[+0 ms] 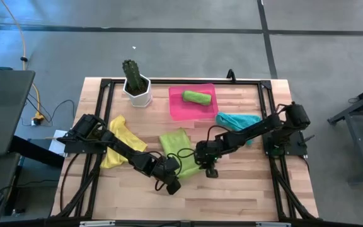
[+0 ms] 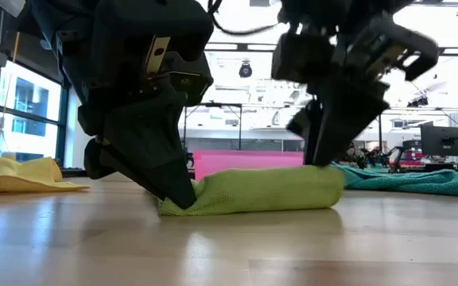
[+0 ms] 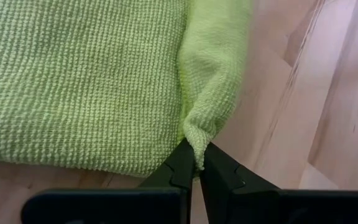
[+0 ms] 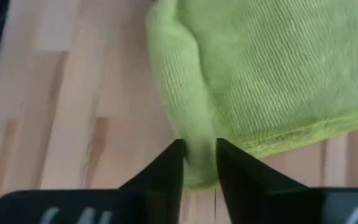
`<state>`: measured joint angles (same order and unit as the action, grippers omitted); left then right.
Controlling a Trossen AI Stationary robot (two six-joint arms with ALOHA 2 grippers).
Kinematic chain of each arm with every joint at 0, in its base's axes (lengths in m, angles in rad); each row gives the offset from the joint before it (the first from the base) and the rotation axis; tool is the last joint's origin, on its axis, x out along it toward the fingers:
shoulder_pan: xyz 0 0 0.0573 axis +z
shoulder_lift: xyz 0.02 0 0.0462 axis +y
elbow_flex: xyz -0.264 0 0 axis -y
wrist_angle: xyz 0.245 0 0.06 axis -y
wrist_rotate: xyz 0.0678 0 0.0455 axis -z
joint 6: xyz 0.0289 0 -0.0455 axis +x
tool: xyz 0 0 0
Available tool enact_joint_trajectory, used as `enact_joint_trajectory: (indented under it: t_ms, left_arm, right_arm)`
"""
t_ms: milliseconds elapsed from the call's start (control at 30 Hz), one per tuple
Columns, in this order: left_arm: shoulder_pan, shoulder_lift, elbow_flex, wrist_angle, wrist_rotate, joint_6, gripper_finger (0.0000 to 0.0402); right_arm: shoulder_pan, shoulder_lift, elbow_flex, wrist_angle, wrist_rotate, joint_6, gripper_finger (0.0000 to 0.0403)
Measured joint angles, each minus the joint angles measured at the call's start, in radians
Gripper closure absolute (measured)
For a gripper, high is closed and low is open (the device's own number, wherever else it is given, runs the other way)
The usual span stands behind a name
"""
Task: Roll microfiber towels into tight, uniform cylinder then place into a basket
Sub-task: Roll the light green microfiber cloth
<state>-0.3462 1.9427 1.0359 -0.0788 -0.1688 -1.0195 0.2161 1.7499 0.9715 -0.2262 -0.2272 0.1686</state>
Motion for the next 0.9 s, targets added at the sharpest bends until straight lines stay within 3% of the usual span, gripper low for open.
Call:
enact_joint_trajectory:
  t_ms: [167,400,500,767,900]
  left_arm:
    - [0.000,0.000,0.000,0.000,0.000,0.000,0.0392]
    - [0.000,0.002,-0.001,-0.004,0.000,0.001,0.0392]
    - [0.000,0.002,-0.001,-0.004,0.000,0.001,0.0392]
    - [0.000,0.002,-0.002,0.002,0.000,0.001,0.0392]
    - [0.000,0.003,-0.002,0.003,0.000,0.001,0.0392]
  right_arm:
    - [0.038,-0.022,0.055,-0.049,0.043,-0.175,0.0277]
    - [0.172,-0.022,0.056,0.011,0.119,-0.355,0.0282]
    - [0.221,-0.011,0.052,0.046,0.161,-0.353,0.0294]
    - [0.256,0.044,0.011,0.110,0.436,-0.303,0.0323]
    - [0.256,0.045,0.011,0.096,0.460,-0.281,0.0321]
